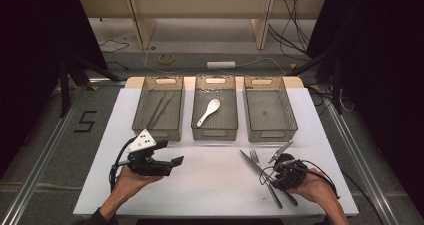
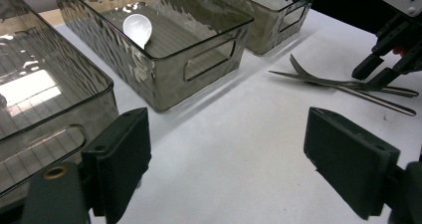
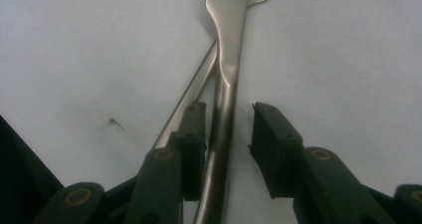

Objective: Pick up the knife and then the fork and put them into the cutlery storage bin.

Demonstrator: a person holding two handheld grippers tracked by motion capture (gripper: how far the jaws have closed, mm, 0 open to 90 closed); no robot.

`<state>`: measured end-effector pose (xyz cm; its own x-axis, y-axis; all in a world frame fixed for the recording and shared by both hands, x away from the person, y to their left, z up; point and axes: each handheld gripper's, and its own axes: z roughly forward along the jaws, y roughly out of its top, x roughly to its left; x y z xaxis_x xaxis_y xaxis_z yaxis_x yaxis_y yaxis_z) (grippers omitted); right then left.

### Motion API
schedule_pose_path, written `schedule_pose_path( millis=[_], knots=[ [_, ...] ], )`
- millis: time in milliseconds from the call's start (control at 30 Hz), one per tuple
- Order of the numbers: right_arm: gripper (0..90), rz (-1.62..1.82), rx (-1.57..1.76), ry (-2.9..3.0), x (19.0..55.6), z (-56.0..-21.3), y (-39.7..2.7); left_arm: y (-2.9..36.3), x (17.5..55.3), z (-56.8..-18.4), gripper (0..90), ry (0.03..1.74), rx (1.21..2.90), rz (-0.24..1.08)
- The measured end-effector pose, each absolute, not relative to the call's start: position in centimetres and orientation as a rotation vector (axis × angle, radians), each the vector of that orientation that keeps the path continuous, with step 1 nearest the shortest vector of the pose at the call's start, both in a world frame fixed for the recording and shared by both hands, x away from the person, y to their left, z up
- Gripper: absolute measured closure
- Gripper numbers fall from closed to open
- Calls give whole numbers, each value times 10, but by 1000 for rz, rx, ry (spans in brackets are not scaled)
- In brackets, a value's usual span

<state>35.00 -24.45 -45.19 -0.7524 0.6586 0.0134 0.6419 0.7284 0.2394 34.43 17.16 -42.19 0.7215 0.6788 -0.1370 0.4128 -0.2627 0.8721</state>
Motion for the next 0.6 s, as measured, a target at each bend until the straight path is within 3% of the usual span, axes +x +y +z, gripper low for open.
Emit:
schedule_pose_path(
  millis=[600],
  knots=[
    [770,284,1035,2879,353,-454,-238,170,344,-423,181,836,1906,328]
  ],
)
